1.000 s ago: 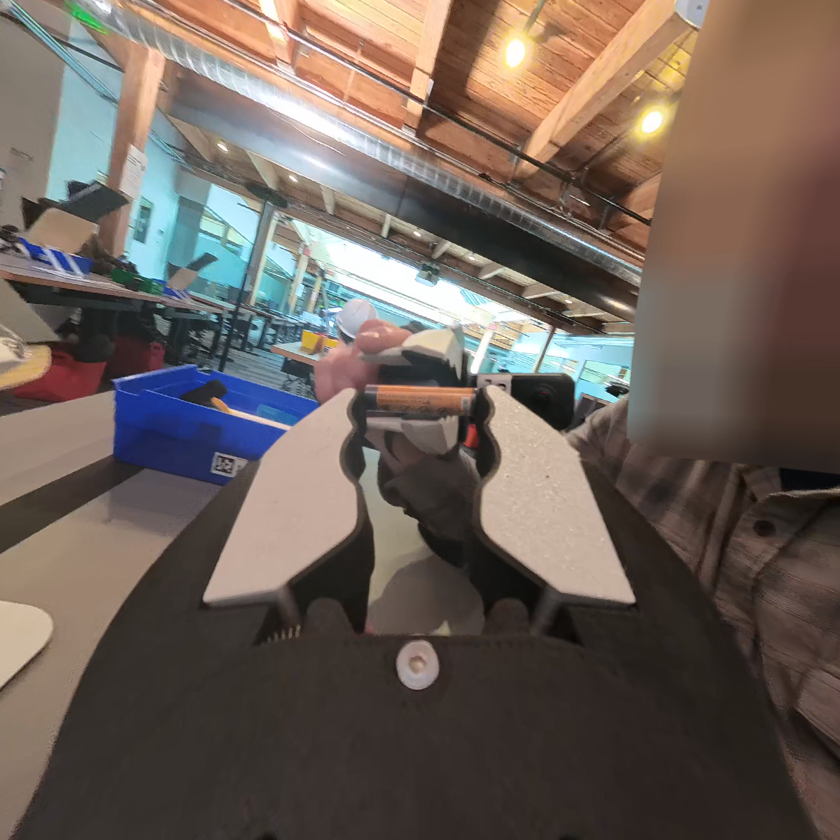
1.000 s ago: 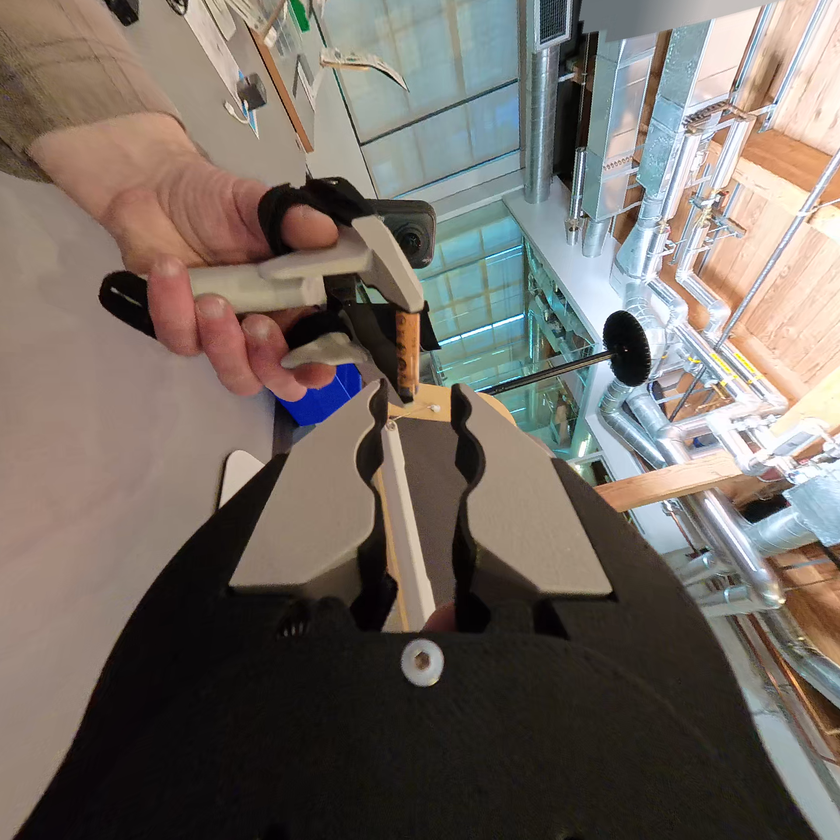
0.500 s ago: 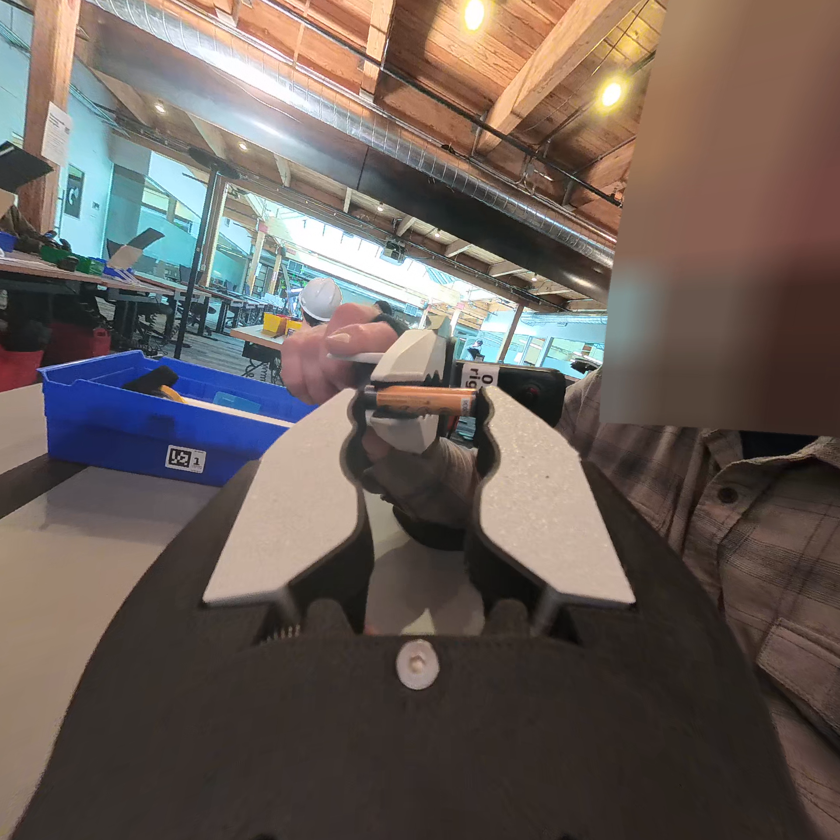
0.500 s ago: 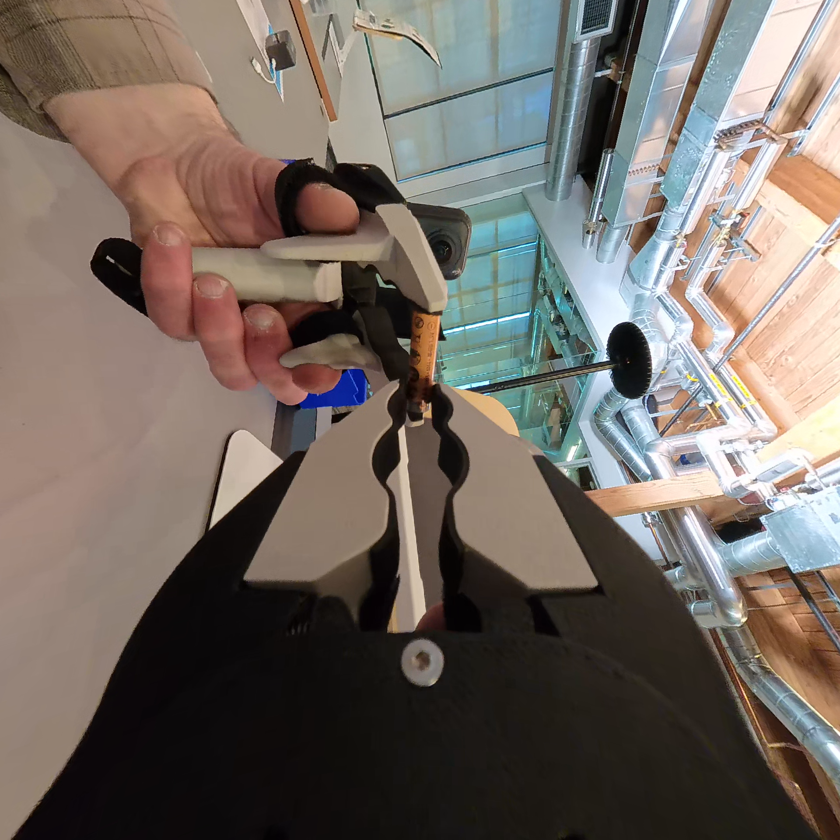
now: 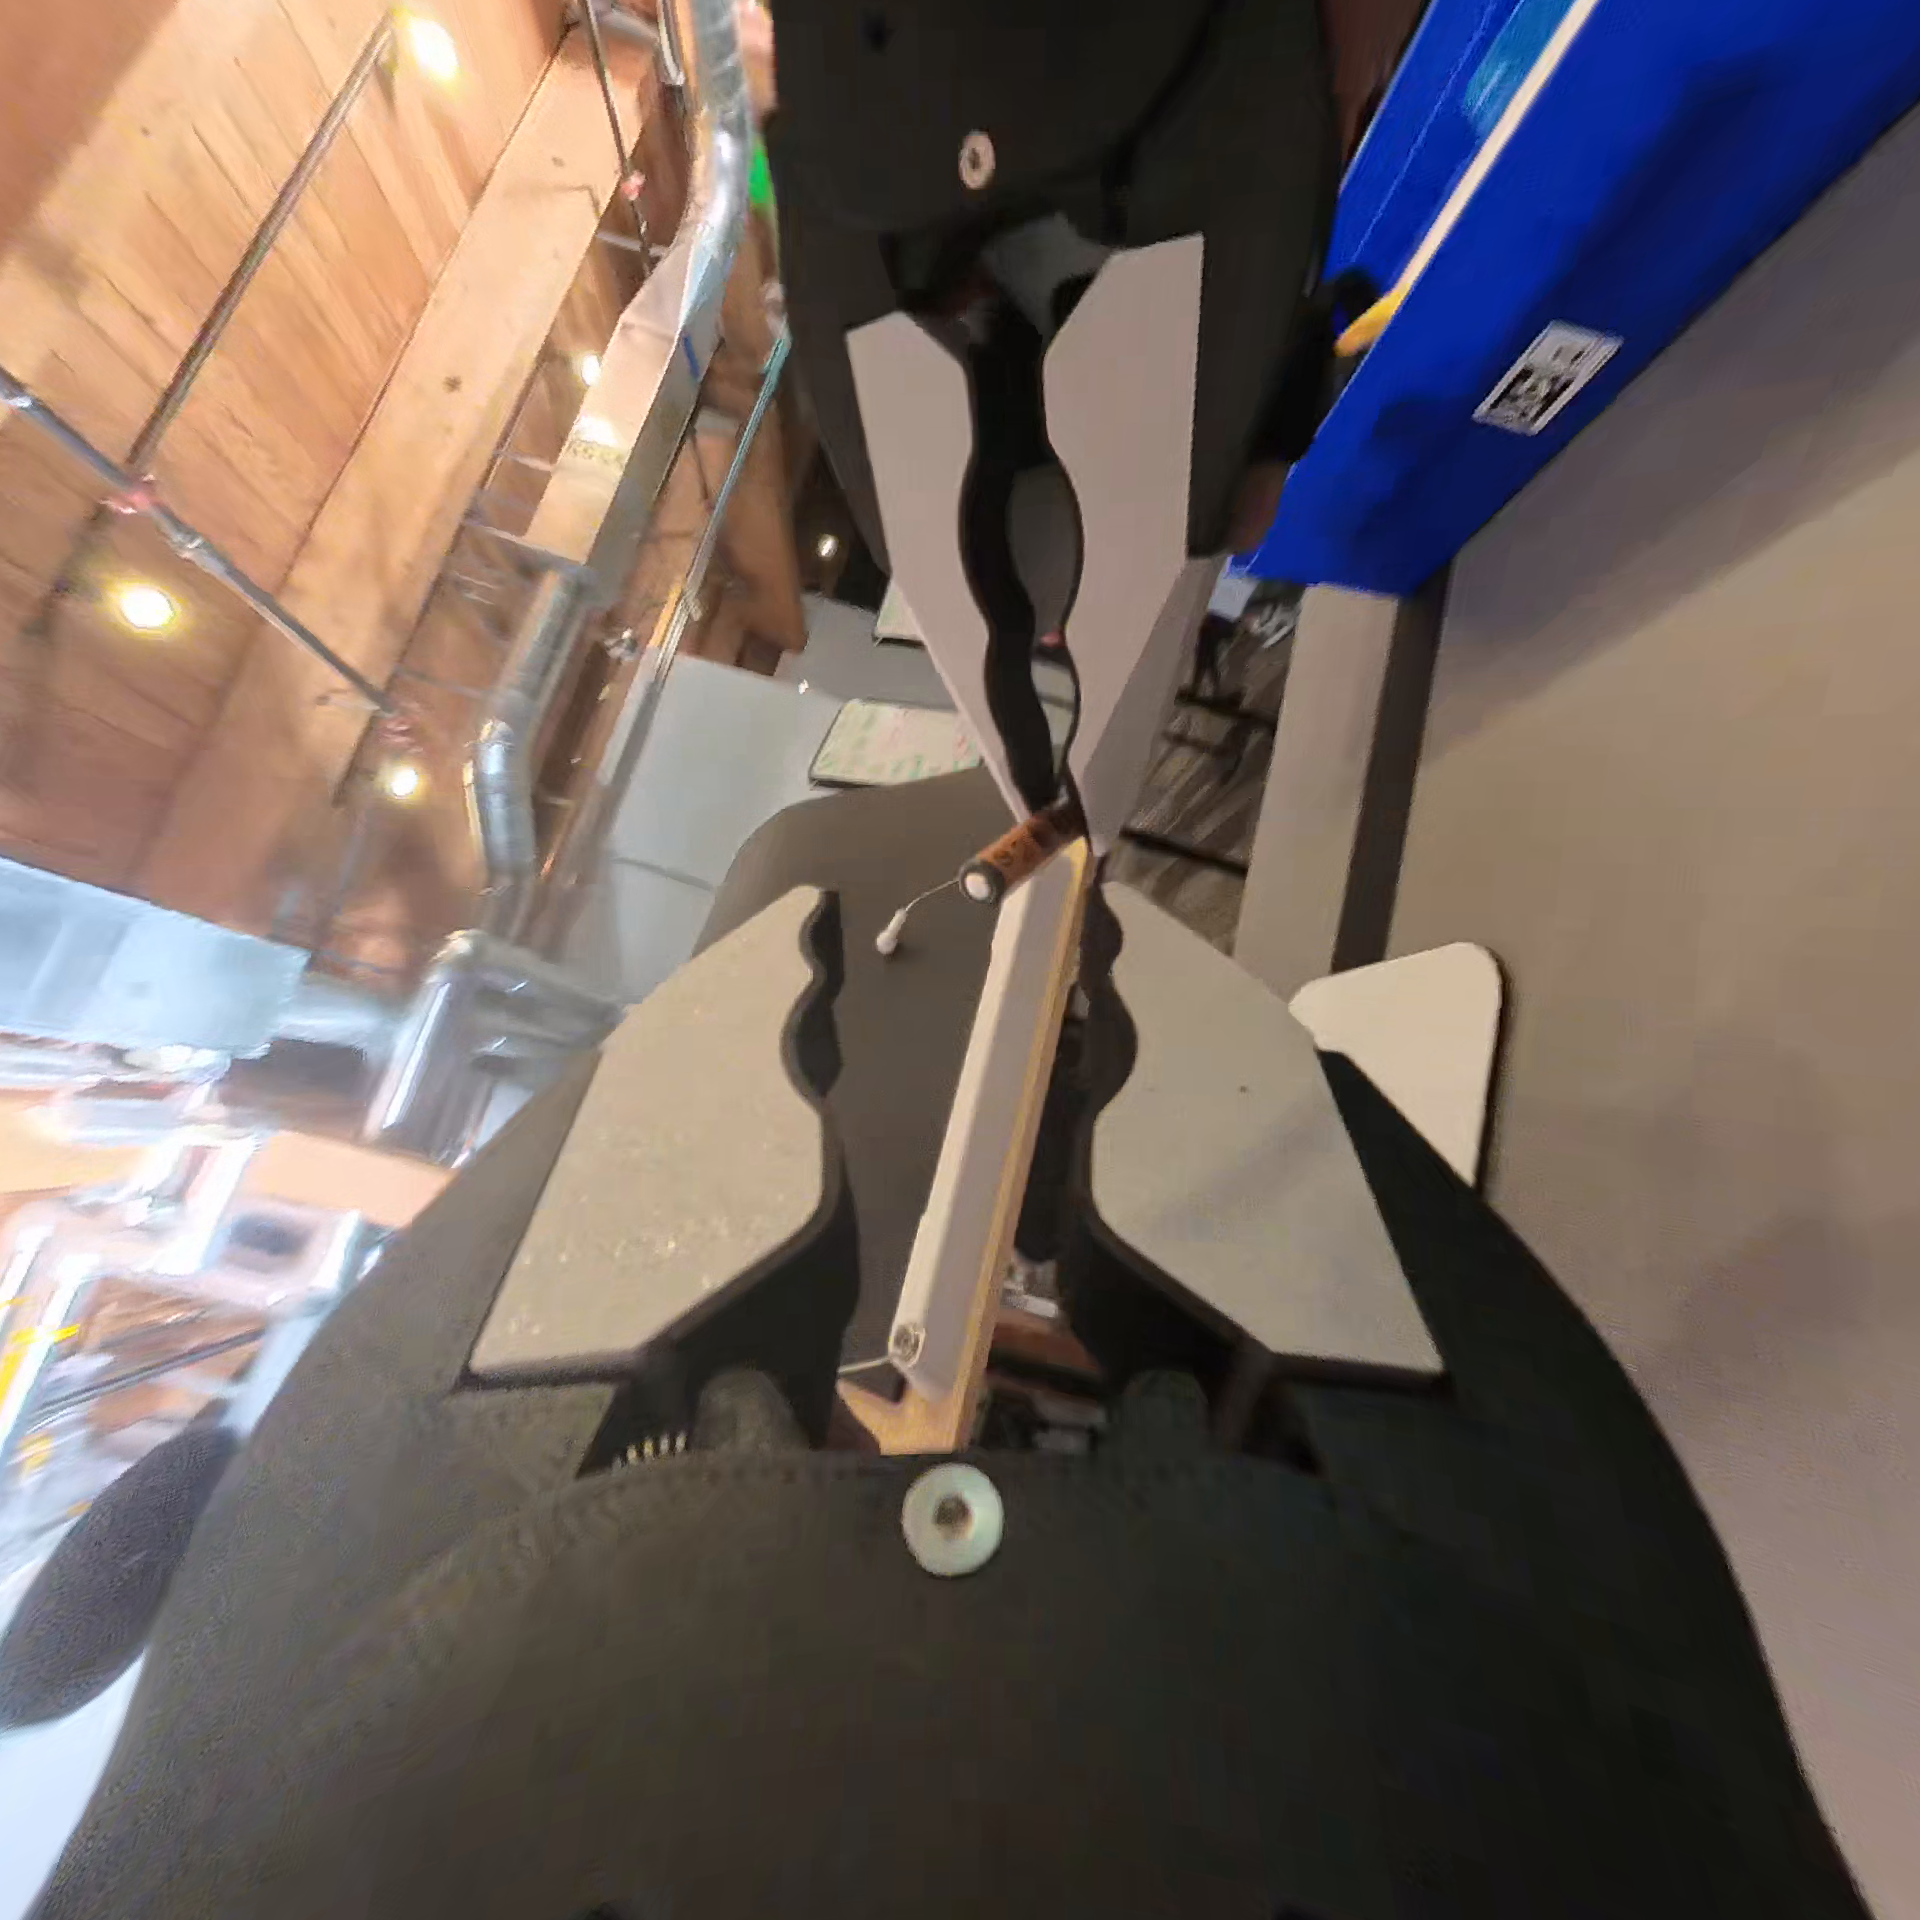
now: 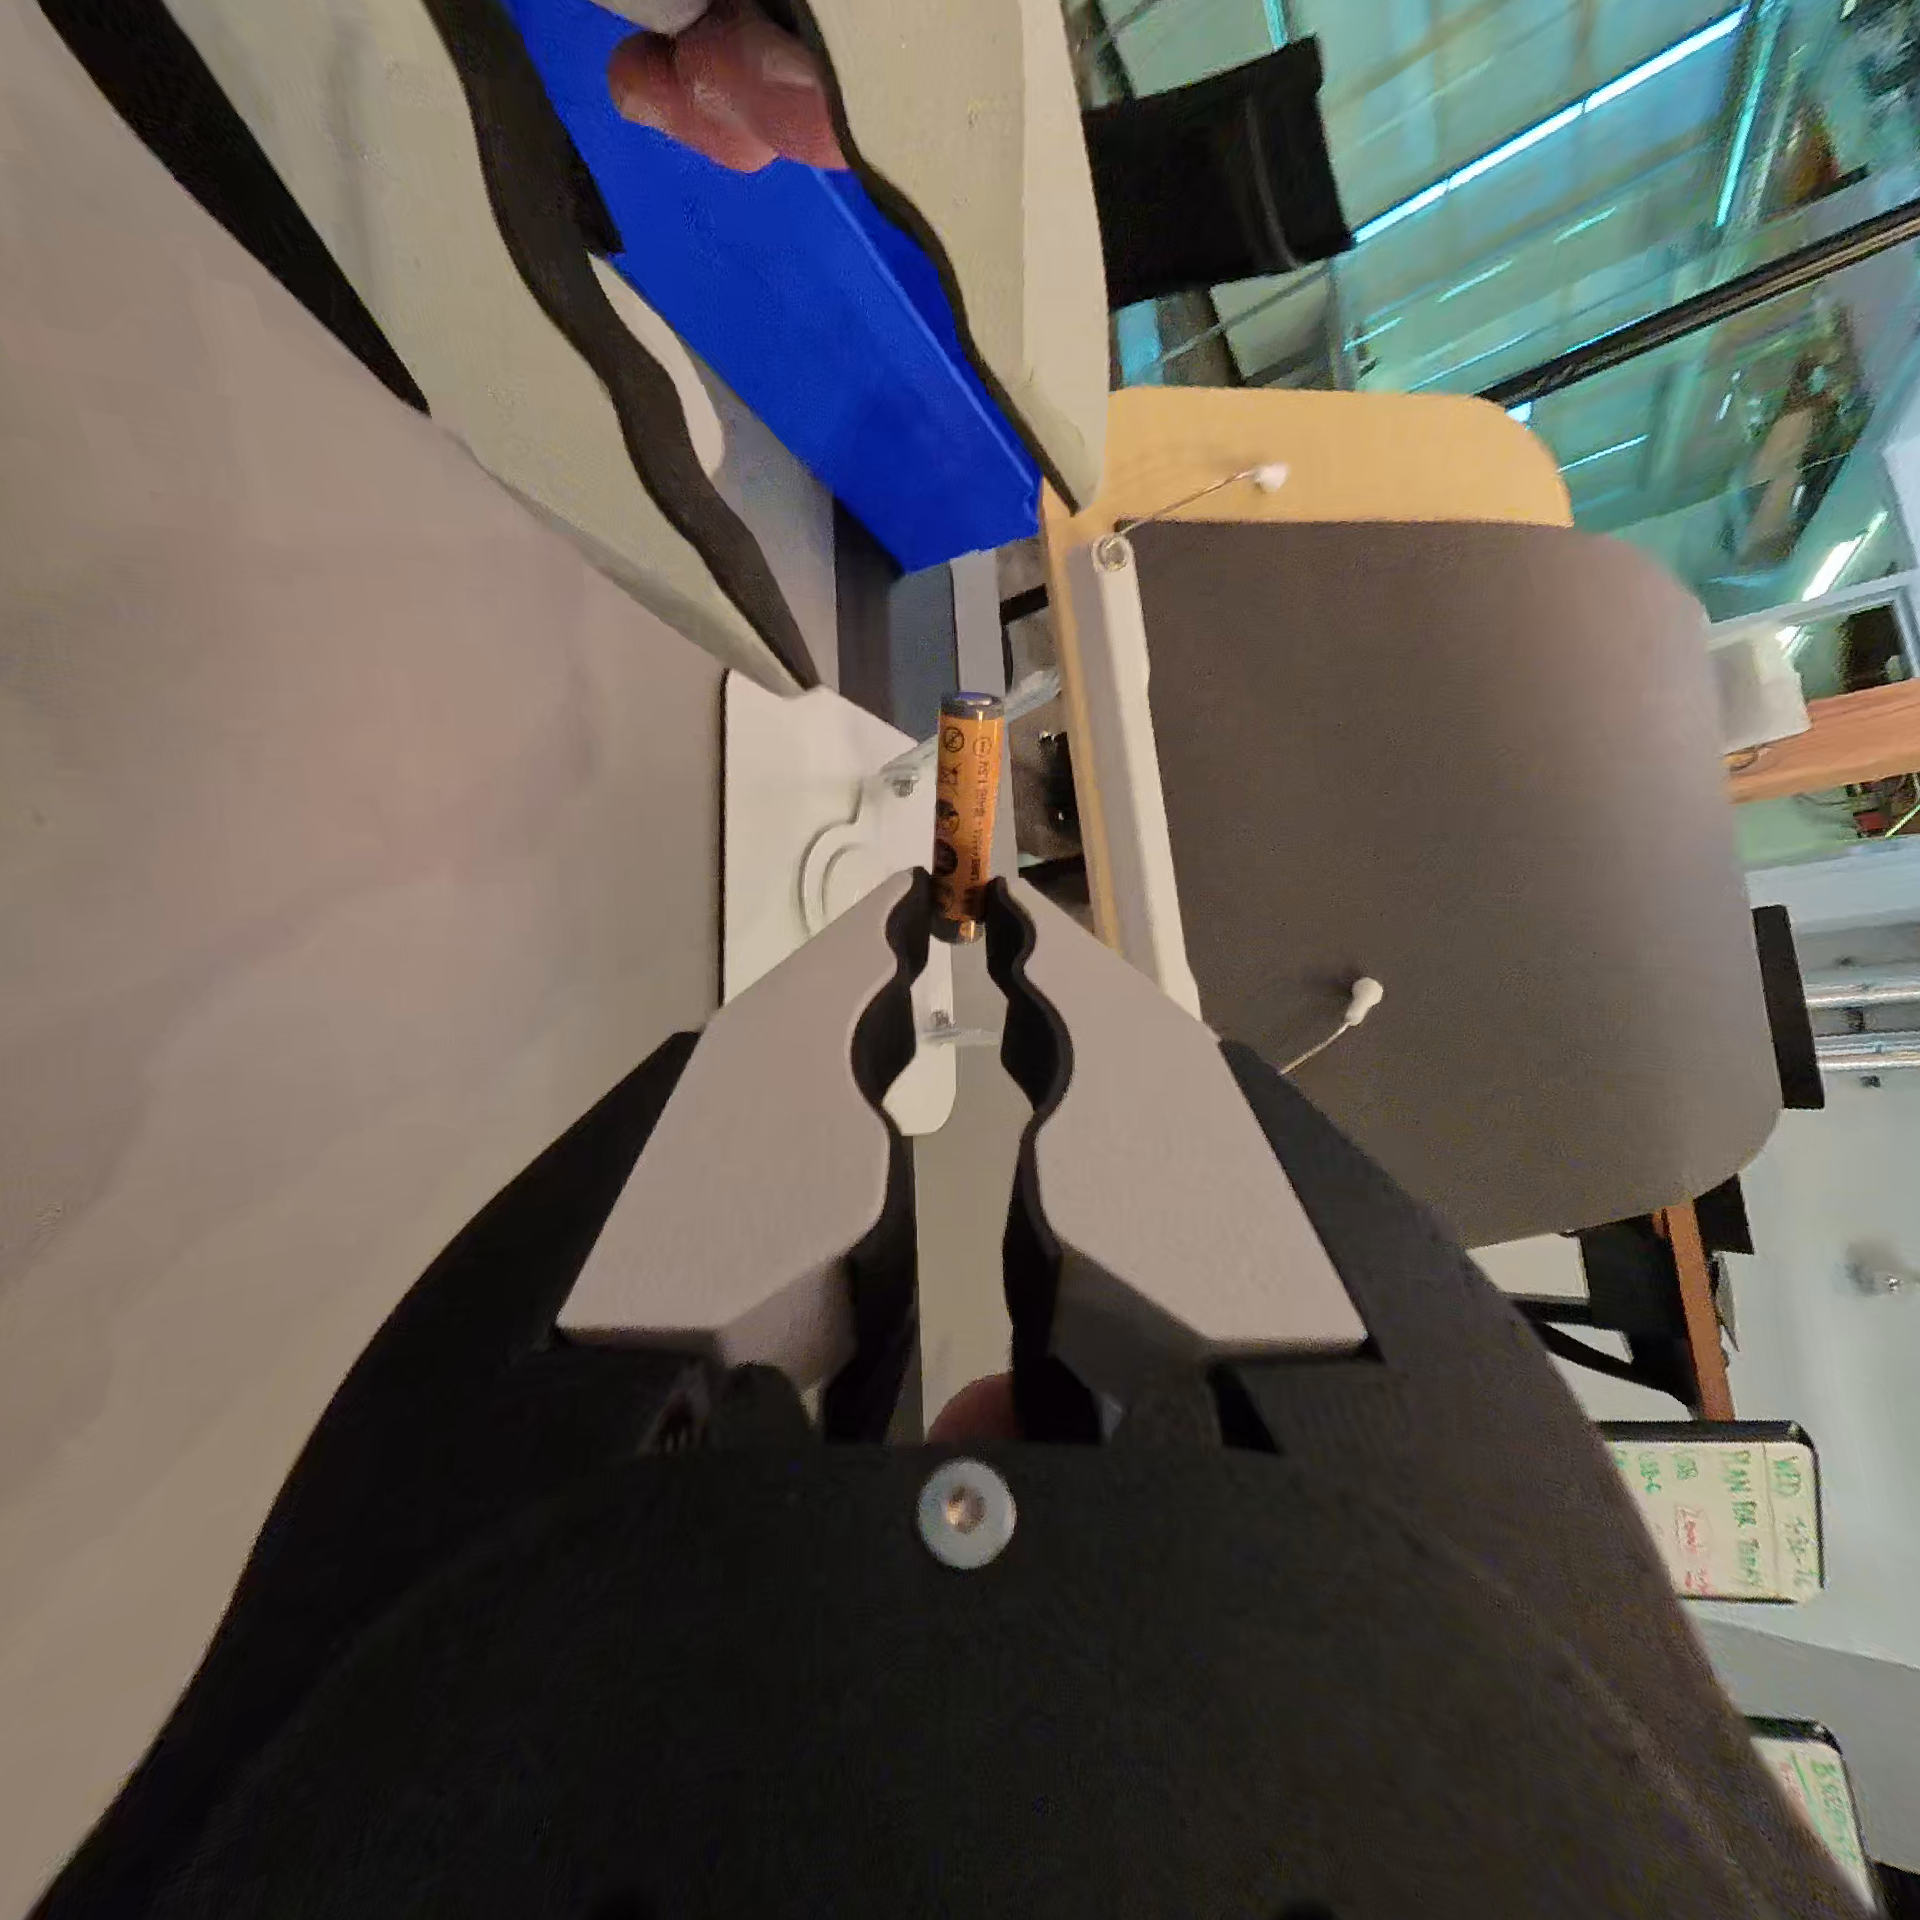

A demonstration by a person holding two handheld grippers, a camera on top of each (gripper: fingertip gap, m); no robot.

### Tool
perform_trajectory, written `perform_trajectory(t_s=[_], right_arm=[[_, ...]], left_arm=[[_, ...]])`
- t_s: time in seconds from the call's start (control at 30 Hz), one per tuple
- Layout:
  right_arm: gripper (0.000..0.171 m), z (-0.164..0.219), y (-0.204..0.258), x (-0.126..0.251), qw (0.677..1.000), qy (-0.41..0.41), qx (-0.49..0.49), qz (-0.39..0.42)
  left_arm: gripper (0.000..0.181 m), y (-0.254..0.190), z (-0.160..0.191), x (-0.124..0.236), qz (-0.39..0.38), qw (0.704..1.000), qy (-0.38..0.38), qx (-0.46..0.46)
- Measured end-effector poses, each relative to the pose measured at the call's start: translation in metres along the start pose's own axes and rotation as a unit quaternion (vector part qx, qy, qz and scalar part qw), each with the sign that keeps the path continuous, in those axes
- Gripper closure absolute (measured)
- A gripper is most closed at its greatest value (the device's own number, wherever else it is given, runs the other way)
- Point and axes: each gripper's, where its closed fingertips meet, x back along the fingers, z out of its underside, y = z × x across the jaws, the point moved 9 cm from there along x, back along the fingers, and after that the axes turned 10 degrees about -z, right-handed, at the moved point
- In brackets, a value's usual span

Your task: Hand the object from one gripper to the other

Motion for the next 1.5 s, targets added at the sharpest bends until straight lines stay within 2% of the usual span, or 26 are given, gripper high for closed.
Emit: perform_trajectory(t_s=[0.1, 0.27, 0.43, 0.6, 0.7, 0.93, 1.0, 1.07, 1.17, 1.23, 1.3, 1.43, 1.5], right_arm=[[0.164, -0.005, 0.004, -0.004, 1.0, 0.02, 0.017, -0.001], [0.164, -0.012, 0.012, -0.009, 0.998, 0.035, 0.054, 0.002], [0.164, -0.013, 0.014, -0.01, 0.995, 0.044, 0.093, 0.016], [0.164, -0.015, 0.018, -0.01, 0.991, 0.031, 0.131, 0.021], [0.164, -0.014, 0.019, -0.011, 0.99, 0.028, 0.138, 0.017], [0.163, -0.012, 0.019, -0.011, 0.989, 0.023, 0.143, 0.013], [0.163, -0.011, 0.019, -0.012, 0.99, 0.024, 0.14, 0.016], [0.155, -0.012, 0.016, -0.01, 0.991, 0.015, 0.13, 0.03], [0.146, -0.013, 0.006, 0.0, 0.995, -0.019, 0.091, 0.042], [0.144, -0.012, -0.003, 0.007, 0.996, -0.048, 0.049, 0.056], [0.144, -0.009, -0.009, 0.013, 0.995, -0.081, 0.01, 0.058], [0.144, -0.002, -0.016, 0.016, 0.987, -0.145, -0.068, 0.031], [0.144, 0.0, -0.017, 0.016, 0.975, -0.187, -0.118, -0.005]], left_arm=[[0.14, -0.017, -0.001, -0.007, -0.013, 0.998, 0.037, -0.054], [0.152, -0.021, -0.002, -0.01, -0.021, 0.998, 0.047, -0.04], [0.165, -0.023, 0.001, -0.01, 0.006, 0.998, 0.051, -0.021], [0.156, -0.023, 0.004, -0.011, 0.024, 0.998, 0.062, -0.008], [0.166, -0.024, 0.003, -0.01, 0.033, 0.998, 0.057, 0.0], [0.171, -0.027, 0.003, -0.009, 0.045, 0.997, 0.054, -0.003], [0.171, -0.028, 0.004, -0.009, 0.048, 0.997, 0.055, 0.006], [0.171, -0.026, 0.005, -0.009, 0.044, 0.997, 0.056, 0.031], [0.171, -0.018, 0.01, -0.01, 0.043, 0.99, 0.054, 0.121], [0.171, -0.01, 0.016, -0.01, 0.054, 0.971, 0.048, 0.227], [0.171, -0.003, 0.022, -0.009, 0.075, 0.936, 0.028, 0.344], [0.171, 0.011, 0.034, -0.008, 0.13, 0.817, -0.032, 0.561], [0.171, 0.014, 0.038, -0.007, 0.14, 0.786, -0.055, 0.599]])
